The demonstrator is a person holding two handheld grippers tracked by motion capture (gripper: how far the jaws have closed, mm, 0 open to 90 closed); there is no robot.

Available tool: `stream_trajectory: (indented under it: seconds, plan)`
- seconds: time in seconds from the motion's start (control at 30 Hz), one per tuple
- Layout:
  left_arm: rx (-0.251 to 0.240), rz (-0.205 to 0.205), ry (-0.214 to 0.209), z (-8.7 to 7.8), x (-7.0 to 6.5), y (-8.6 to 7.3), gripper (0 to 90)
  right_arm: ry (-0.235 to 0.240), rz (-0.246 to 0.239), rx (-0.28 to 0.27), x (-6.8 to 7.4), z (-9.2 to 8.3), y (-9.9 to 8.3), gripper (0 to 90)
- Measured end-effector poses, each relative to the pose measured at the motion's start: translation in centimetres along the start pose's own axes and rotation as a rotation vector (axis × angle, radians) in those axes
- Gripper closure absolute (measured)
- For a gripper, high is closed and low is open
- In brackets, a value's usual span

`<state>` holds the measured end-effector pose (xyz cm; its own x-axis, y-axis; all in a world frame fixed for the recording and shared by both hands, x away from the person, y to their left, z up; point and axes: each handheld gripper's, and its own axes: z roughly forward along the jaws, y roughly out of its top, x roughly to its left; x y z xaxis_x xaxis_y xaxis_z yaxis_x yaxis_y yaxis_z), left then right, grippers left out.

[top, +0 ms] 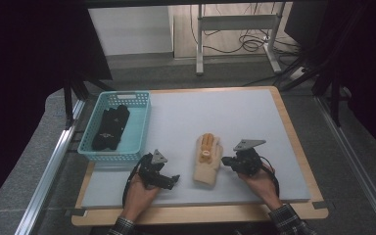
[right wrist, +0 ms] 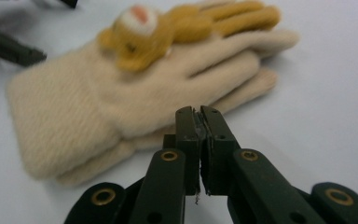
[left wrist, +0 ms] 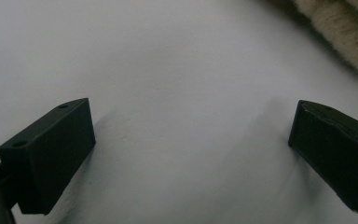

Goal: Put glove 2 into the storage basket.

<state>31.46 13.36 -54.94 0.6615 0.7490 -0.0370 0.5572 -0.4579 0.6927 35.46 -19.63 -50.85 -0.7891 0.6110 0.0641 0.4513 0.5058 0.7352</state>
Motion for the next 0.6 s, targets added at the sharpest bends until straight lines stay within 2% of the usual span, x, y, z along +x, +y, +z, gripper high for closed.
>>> stream_trajectory:
  seconds: [0.2,0.43,0.6]
  plan:
    - [-0.001,-0.001,0.000,0.0,0.0,0.0,0.7,0.019,-0.026,0.019,1.1,0.5,-0.9,86.8]
    - [-0.001,-0.002,0.000,0.0,0.0,0.0,0.8,0.042,-0.042,0.038,1.6,1.6,-1.3,86.7]
    - [-0.001,-0.004,0.001,-0.1,0.0,0.0,1.1,0.053,-0.042,0.024,1.9,2.1,-1.2,86.7]
